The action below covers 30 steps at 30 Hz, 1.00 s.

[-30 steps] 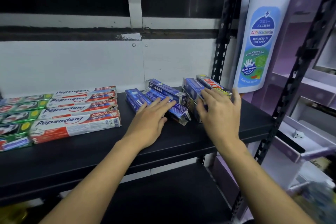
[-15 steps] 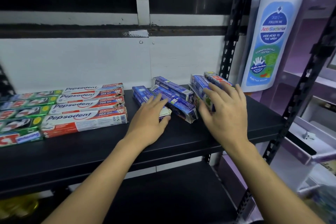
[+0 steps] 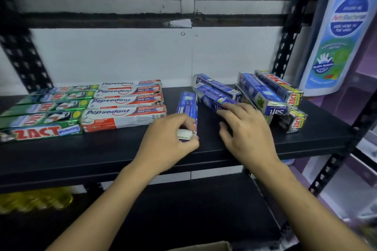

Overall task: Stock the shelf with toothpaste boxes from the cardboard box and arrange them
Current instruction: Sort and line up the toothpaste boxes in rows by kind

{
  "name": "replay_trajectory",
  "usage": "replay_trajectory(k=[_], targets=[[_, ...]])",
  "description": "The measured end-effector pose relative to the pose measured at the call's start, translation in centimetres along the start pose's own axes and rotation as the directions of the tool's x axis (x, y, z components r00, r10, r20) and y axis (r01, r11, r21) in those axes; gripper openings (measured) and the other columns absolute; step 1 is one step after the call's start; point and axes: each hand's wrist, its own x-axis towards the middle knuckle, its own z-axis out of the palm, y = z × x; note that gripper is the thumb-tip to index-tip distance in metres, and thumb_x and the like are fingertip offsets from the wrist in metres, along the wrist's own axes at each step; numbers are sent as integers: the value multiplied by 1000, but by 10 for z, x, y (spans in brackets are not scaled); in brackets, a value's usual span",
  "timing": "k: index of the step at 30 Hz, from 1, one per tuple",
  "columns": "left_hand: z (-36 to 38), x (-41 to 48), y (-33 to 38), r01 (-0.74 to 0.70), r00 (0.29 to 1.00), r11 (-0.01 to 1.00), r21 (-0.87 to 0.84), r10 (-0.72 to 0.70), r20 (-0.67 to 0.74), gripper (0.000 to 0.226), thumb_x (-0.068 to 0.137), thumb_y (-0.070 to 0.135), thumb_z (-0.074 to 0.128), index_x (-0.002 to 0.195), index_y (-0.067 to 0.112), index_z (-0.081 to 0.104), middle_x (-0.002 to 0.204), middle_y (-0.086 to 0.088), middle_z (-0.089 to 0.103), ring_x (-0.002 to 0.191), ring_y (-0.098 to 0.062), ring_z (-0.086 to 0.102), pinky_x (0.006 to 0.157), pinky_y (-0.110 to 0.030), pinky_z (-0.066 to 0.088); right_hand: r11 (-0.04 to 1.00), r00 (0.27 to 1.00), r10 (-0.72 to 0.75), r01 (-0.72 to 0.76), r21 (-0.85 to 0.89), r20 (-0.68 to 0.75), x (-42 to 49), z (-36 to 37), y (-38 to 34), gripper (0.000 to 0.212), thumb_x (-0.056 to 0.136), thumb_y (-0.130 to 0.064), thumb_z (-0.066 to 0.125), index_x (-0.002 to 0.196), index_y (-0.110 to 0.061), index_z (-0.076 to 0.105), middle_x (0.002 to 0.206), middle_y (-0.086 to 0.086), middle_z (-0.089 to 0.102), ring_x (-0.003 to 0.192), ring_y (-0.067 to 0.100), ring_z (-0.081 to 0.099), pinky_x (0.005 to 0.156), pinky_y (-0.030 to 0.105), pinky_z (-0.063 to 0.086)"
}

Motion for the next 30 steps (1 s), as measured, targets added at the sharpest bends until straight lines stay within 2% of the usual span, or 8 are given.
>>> replay_trajectory(k=[3, 6, 11, 14, 19, 22, 25, 30], targets=[[-16, -13, -7, 13, 1000, 998, -62, -13, 1, 18, 69, 20, 70, 86, 27, 65, 106, 20, 68, 103, 0, 62, 87, -29, 50, 1000, 999, 16, -16, -16, 34, 3, 2, -2, 29, 80, -14, 70, 109, -13, 71, 120, 4, 68, 110, 30, 60, 89, 44, 48], [-22, -20, -17, 25, 997, 1000, 16, -24, -73, 25, 69, 30, 71, 93, 25, 68, 118, 18, 61, 109, -1, 57, 93, -26, 46, 999, 997, -8, 12, -47, 81, 9, 6, -11, 33, 79, -19, 72, 112, -18, 70, 123, 0, 67, 114, 29, 58, 96, 45, 40], [-31, -22, -21, 65, 991, 998, 21, -62, -121, 25, 74, 26, 83, 97, 28, 72, 109, 11, 61, 100, -1, 57, 89, -23, 45, 999, 954, -34, 34, 4, 299, 24, 11, -18, 53, 79, -33, 74, 130, -23, 60, 136, -1, 58, 126, 27, 50, 104, 45, 35], [-52, -25, -21, 164, 986, 973, -163, -168, -9, 19, 81, 27, 80, 97, 32, 71, 108, 14, 67, 100, 2, 63, 78, -18, 52, 995, 926, -81, 56, 77, 369, 29, 9, -16, 62, 81, -45, 72, 137, -27, 53, 146, -2, 49, 134, 25, 42, 107, 46, 33], [-74, -32, -28, 409, 909, 728, -550, -377, 177, 20, 85, 34, 66, 100, 22, 72, 102, 3, 74, 99, -16, 71, 76, -36, 55, 959, 929, -173, 83, 271, 327, 31, 4, -12, 58, 82, -54, 65, 134, -30, 54, 138, -8, 54, 128, 18, 46, 104, 42, 34], [-69, -34, -28, 391, 915, 789, -474, -387, 111, 16, 97, 29, 58, 100, 22, 71, 100, 5, 75, 94, -13, 71, 82, -39, 53, 931, 918, -220, 98, 351, 330, 33, 3, -9, 48, 88, -52, 60, 131, -30, 57, 126, -6, 57, 116, 20, 54, 96, 47, 42], [-68, -35, -28, 279, 957, 929, -242, -291, -17, 23, 98, 41, 53, 105, 28, 70, 99, 16, 73, 93, 0, 67, 78, -32, 55, 935, 921, -185, 57, 350, 344, 39, -4, -5, 42, 89, -54, 55, 126, -36, 61, 118, -10, 61, 111, 18, 53, 91, 41, 35], [-73, -37, -33, 205, 979, 969, -138, -201, 42, 53, 69, 62, 71, 115, 36, 63, 111, 23, 66, 105, 5, 59, 79, -21, 53, 917, 866, -146, -64, 394, 479, 49, -9, 3, 39, 93, -53, 52, 127, -36, 59, 107, -20, 65, 102, 9, 58, 95, 44, 45]])
